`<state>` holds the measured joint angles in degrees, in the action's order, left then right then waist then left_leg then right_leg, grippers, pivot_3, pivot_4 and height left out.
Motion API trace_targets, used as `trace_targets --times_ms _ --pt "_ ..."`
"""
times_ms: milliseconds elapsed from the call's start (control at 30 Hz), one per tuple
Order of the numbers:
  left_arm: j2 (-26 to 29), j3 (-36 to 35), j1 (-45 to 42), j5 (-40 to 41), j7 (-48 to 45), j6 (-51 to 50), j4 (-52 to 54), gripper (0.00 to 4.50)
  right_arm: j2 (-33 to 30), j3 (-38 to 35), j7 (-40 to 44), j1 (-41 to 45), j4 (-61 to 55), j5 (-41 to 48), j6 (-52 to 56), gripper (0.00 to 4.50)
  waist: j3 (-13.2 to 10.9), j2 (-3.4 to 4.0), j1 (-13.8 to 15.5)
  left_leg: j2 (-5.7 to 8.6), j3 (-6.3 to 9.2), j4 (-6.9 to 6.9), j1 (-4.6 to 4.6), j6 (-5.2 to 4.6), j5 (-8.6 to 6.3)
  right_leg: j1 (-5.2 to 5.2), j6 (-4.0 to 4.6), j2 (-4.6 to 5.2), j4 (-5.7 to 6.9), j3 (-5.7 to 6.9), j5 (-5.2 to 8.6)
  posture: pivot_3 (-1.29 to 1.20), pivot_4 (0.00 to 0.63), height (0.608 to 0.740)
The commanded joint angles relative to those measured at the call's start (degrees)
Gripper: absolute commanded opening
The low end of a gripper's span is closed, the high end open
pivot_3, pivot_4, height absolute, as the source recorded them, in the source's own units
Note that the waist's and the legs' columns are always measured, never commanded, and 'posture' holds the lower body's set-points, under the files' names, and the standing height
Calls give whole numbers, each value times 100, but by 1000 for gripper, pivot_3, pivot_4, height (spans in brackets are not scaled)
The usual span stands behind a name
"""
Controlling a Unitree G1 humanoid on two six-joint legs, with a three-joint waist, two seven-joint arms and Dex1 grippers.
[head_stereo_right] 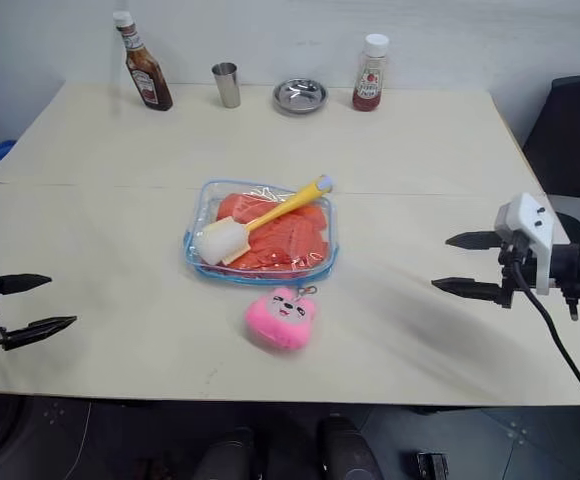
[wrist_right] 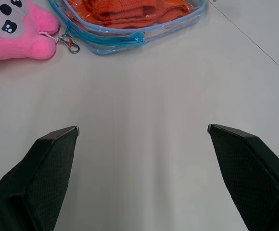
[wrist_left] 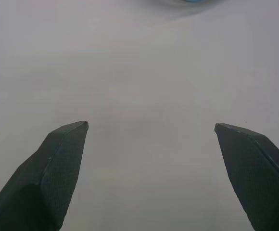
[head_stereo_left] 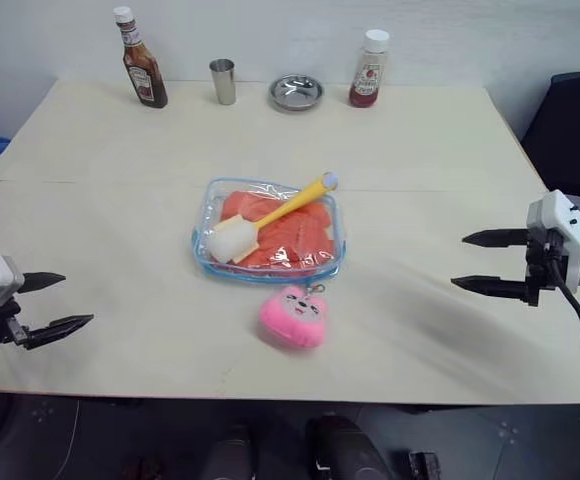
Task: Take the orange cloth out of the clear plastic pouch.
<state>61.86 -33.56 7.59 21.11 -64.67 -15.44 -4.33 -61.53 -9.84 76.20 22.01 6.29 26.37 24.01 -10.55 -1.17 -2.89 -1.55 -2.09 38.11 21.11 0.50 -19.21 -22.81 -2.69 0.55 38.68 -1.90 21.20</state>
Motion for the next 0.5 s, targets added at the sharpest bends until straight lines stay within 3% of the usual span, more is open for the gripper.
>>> trace_targets --times_ms 33,500 --pt "-42 -61 116 -52 3 92 202 4500 -58 -278 -34 -10 -263 167 104 4488 0 0 -13 0 0 0 0 0 0 0 0 0 0 0 0 0 150 740" --pt "-139 68 -84 -159 292 30 220 4500 9 -198 -305 -60 -401 4 -43 4488 0 0 -33 0 0 1 -1 0 0 0 0 -1 4 0 0 0 150 740"
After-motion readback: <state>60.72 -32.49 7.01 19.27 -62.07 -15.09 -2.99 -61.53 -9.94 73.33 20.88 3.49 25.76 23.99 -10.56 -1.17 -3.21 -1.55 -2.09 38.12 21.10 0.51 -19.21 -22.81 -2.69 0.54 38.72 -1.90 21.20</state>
